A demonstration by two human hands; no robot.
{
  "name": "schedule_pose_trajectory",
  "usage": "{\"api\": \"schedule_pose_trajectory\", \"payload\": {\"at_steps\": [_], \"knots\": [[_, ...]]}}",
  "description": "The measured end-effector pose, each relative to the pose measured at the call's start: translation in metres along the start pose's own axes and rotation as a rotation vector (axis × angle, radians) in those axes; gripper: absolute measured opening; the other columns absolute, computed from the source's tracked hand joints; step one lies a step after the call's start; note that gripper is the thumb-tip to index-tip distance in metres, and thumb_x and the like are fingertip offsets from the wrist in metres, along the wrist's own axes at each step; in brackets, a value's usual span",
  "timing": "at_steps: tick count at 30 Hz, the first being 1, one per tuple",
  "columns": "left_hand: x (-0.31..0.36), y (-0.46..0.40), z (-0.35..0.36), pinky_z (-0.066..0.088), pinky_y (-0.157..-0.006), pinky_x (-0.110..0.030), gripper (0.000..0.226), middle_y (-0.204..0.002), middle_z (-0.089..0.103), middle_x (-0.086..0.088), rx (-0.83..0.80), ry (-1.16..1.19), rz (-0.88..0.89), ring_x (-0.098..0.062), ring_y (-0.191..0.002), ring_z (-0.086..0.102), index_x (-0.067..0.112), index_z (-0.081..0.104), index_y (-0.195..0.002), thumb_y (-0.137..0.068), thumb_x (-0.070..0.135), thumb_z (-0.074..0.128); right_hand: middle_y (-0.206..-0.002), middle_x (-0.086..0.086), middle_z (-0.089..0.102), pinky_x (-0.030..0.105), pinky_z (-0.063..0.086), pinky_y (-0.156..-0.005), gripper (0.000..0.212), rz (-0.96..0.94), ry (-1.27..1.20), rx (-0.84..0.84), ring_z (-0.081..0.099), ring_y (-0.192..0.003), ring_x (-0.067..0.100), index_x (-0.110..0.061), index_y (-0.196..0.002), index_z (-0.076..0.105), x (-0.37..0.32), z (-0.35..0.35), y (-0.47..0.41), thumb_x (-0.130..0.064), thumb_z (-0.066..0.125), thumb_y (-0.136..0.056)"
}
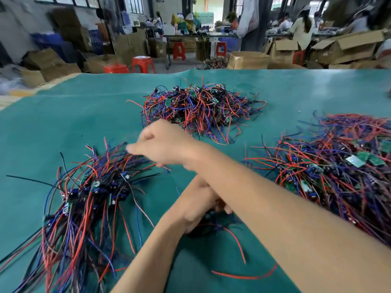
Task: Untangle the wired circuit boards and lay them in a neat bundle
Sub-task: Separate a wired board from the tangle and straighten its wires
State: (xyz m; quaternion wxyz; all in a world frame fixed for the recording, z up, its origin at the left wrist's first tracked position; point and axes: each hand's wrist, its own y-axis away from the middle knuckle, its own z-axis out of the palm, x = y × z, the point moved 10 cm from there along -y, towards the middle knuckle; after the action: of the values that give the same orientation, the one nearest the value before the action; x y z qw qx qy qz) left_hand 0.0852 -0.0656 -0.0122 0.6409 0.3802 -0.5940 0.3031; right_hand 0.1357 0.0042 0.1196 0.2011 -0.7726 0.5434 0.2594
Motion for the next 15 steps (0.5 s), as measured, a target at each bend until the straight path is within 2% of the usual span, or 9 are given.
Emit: {"api": "schedule_pose_trajectory", "payload": {"at_steps": [2,4,7,10,12,15], "knots": [[0.011,0.001,0.012,0.045,-0.05,-0.015,0.015,-0.079,0.065,-0.015,-0.105,0.055,0.089,-0.009,-0.056,0.06,0.004,0.069,-0.092,-0.085,0.014,0.059,-0.112,0.015,0.071,0.031,0.053,-0.088,0.033,0.12,0.196,0.036,0.067,-0.108,0.032,-0.007,-0.106,0.073,0.05,-0.015,-0.024,-0.036,0.064,-0.092],[0.021,0.005,0.019,0.04,-0.047,-0.015,0.014,-0.071,0.067,-0.007,-0.153,0.067,0.128,-0.009,-0.052,0.058,0.017,0.071,-0.083,-0.086,0.016,0.057,-0.118,0.016,0.064,0.037,0.048,-0.099,0.029,0.275,0.333,0.111,0.057,-0.121,0.037,-0.01,-0.111,0.067,0.107,-0.035,-0.035,-0.028,0.061,-0.088],[0.02,0.004,0.018,0.033,-0.045,-0.017,0.019,-0.068,0.068,-0.004,-0.146,0.107,0.13,-0.009,-0.049,0.054,0.014,0.07,-0.086,-0.088,0.006,0.052,-0.139,0.014,0.052,0.045,0.039,-0.11,0.044,0.465,0.422,0.106,0.04,-0.134,0.04,-0.025,-0.135,0.057,0.175,-0.046,-0.028,-0.028,0.056,-0.091],[0.026,0.007,0.02,0.032,-0.045,-0.016,0.02,-0.068,0.067,-0.004,-0.145,0.105,0.132,-0.01,-0.049,0.053,0.008,0.068,-0.09,-0.092,-0.001,0.05,-0.143,0.01,0.055,0.044,0.043,-0.108,0.047,0.456,0.318,0.107,0.041,-0.137,0.037,-0.034,-0.139,0.054,0.201,-0.045,-0.024,-0.026,0.055,-0.093],[0.027,0.008,0.019,0.032,-0.045,-0.017,0.021,-0.068,0.066,-0.006,-0.124,0.106,0.132,-0.01,-0.049,0.053,0.006,0.067,-0.091,-0.093,-0.003,0.048,-0.145,0.01,0.057,0.044,0.046,-0.108,0.046,0.434,0.282,0.145,0.047,-0.135,0.037,-0.031,-0.136,0.061,0.201,-0.047,-0.023,-0.02,0.055,-0.092],[0.027,0.008,0.018,0.032,-0.046,-0.018,0.021,-0.069,0.066,-0.006,-0.115,0.098,0.13,-0.011,-0.05,0.053,0.007,0.068,-0.091,-0.094,-0.002,0.049,-0.131,0.012,0.068,0.045,0.054,-0.1,0.035,0.422,0.271,0.265,0.058,-0.122,0.038,-0.01,-0.117,0.073,0.196,-0.059,-0.016,-0.005,0.057,-0.086]]}}
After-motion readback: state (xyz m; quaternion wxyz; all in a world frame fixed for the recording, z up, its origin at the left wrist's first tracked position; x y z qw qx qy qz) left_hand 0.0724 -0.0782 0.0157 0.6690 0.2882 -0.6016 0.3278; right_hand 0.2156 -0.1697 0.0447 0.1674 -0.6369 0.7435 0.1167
